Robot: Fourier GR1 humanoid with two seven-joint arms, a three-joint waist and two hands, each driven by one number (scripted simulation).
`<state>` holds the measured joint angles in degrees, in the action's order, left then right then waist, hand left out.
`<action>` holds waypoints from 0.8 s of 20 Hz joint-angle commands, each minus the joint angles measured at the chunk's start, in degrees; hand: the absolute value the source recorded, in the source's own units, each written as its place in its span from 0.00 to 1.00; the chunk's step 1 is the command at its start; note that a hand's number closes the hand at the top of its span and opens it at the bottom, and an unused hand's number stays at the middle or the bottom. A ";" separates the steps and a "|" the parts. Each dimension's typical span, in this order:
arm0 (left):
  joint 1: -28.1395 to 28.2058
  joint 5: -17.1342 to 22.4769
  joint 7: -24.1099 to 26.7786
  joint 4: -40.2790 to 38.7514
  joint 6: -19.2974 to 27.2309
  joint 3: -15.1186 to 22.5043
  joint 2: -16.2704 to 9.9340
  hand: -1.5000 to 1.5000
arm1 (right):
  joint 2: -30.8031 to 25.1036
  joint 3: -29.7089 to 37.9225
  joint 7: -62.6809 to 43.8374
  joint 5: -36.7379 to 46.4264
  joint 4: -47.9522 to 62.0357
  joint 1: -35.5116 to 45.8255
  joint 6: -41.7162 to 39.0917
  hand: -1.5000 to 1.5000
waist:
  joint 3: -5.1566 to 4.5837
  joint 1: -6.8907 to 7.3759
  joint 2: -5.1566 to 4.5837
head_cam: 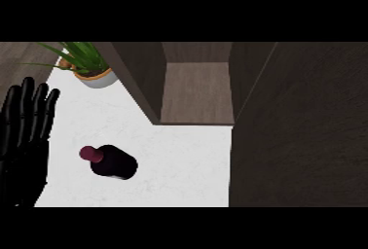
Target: Pick up the wine, place it into the cabinet and close the cabinet
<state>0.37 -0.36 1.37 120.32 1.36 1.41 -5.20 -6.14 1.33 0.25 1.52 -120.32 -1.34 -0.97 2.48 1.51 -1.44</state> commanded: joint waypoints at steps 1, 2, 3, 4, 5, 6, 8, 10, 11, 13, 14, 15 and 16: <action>-2.77 -7.42 -4.83 -0.13 5.15 3.01 1.92 0.00 | 1.53 0.05 2.64 -1.73 2.48 -1.25 -0.38 0.00 | -2.34 -1.80 1.37; -2.58 -8.15 -2.40 -4.43 5.79 1.50 2.22 0.00 | 2.79 -2.96 1.09 0.34 0.37 -1.39 0.52 0.00 | -2.44 -1.82 1.36; -7.03 -9.93 -6.53 -6.46 8.47 -0.05 2.39 0.00 | 2.80 -2.32 -0.17 -0.80 -2.77 -2.54 0.69 0.00 | -2.42 -2.41 1.39; -7.64 -14.16 -8.15 -5.75 12.06 2.01 4.57 0.00 | 2.85 -3.32 1.81 -0.30 -3.40 -6.14 -0.30 0.00 | -2.39 -2.55 1.47; -11.57 -16.55 -8.80 -11.19 14.92 1.37 5.04 0.00 | 2.55 -2.20 2.11 -2.23 -3.75 -5.29 -0.85 0.00 | -2.37 -3.13 1.31; -12.00 -18.50 -6.98 -14.62 19.25 3.11 5.07 0.00 | 3.62 -4.97 -0.02 -0.10 -6.47 -5.28 0.32 0.00 | -2.44 -3.37 1.31; -11.19 -6.80 -15.61 -12.82 19.70 1.78 5.12 0.00 | 0.43 -11.27 -1.64 -7.76 -3.58 -7.00 -10.33 0.00 | -2.40 -3.11 1.23; -14.42 -10.54 -19.93 -13.15 26.74 8.88 5.15 0.00 | 1.21 -15.17 -3.73 -7.08 -7.08 -9.36 -10.24 0.00 | -2.38 -3.48 1.58; -16.74 -11.74 -21.08 -14.37 29.31 9.70 5.16 0.00 | -1.37 -12.01 -7.29 -10.84 -11.83 -9.79 -11.48 0.00 | -2.41 -3.61 1.62; -19.00 -14.09 -26.82 -12.60 32.83 13.67 5.18 0.00 | -0.15 -15.72 -12.29 -9.60 -17.22 -11.31 -9.21 0.00 | -2.45 -3.01 1.77; -23.20 -17.51 -30.03 -14.11 36.71 14.83 5.18 0.00 | -1.03 -15.27 -9.45 -10.10 -18.18 -14.64 -10.65 0.00 | -2.37 -3.42 1.78; -25.11 -18.46 -30.69 -15.66 41.00 18.30 5.19 0.00 | -1.41 -13.94 -11.17 -12.19 -18.42 -13.59 -10.59 0.00 | -2.38 -3.25 1.67; -23.38 -20.87 -34.73 -12.04 40.83 19.31 5.19 0.00 | -1.20 -15.66 -15.03 -11.00 -24.21 -15.50 -8.72 0.00 | -2.41 -2.77 1.90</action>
<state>-18.32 -15.95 -25.04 107.70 34.46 15.05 -0.07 -6.65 -12.08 -9.14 -8.06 -135.89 -13.03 -10.11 0.08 -1.49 0.23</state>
